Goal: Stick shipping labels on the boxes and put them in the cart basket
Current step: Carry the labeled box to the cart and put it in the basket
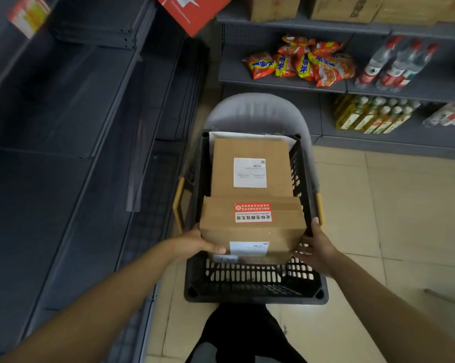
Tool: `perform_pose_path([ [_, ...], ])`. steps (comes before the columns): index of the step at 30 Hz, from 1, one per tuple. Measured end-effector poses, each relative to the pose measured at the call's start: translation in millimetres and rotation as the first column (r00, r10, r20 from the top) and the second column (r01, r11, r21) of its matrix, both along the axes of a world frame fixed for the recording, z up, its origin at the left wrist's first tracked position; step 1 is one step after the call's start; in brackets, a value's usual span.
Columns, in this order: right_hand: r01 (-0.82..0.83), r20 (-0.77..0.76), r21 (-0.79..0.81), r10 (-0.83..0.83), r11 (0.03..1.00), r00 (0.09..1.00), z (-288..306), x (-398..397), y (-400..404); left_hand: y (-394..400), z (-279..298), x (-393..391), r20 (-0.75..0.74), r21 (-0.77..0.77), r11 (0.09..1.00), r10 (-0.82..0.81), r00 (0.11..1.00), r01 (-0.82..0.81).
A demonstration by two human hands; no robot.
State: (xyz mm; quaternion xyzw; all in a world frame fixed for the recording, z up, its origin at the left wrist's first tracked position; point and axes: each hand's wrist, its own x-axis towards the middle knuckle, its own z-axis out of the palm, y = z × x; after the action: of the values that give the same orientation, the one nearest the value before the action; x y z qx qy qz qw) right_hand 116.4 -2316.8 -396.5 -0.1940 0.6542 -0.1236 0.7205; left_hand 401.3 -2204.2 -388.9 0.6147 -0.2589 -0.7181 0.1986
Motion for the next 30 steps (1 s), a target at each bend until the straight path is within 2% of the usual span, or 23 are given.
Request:
perform_pose_path([
  [3,-0.004,-0.005,0.009,0.004,1.0,1.0,-6.9,3.5,-2.0,-1.3,-2.0,3.8,-0.191,0.056,0.998,0.037,0.981,-0.027],
  [6,0.09,-0.007,0.002,-0.09,0.996,0.996,-15.1,6.4,-5.8,-4.9,-15.9,1.6,-0.191,0.182,0.964,0.227,0.955,-0.193],
  [8,0.136,-0.008,0.014,-0.136,0.991,0.991,-21.6,6.5,-8.9,-9.2,-30.2,-4.0,-0.176,0.215,0.911,0.391,0.904,-0.352],
  [10,0.194,0.007,0.041,-0.194,0.98,0.981,-29.1,8.9,-10.8,-12.3,-42.1,-9.8,-0.158,0.225,0.866,0.485,0.86,-0.447],
  [14,0.264,-0.023,0.065,-0.263,0.962,0.964,-53.5,9.8,-12.9,-13.8,-63.2,-19.7,-0.094,0.215,0.872,0.467,0.879,-0.44],
  [19,0.307,-0.056,0.065,-0.304,0.949,0.951,-78.9,7.8,-10.4,-11.4,-82.1,-28.4,-0.068,0.205,0.824,0.551,0.832,-0.529],
  [24,0.334,-0.022,0.088,-0.334,0.938,0.942,-91.2,16.6,-7.1,-8.7,-96.7,-29.6,0.079,0.161,0.867,0.466,0.881,-0.472],
  [30,0.252,-0.103,0.057,-0.245,0.966,0.964,-104.8,16.7,-12.6,-14.3,-100.4,-31.6,0.142,0.122,0.892,0.418,0.898,-0.434],
])
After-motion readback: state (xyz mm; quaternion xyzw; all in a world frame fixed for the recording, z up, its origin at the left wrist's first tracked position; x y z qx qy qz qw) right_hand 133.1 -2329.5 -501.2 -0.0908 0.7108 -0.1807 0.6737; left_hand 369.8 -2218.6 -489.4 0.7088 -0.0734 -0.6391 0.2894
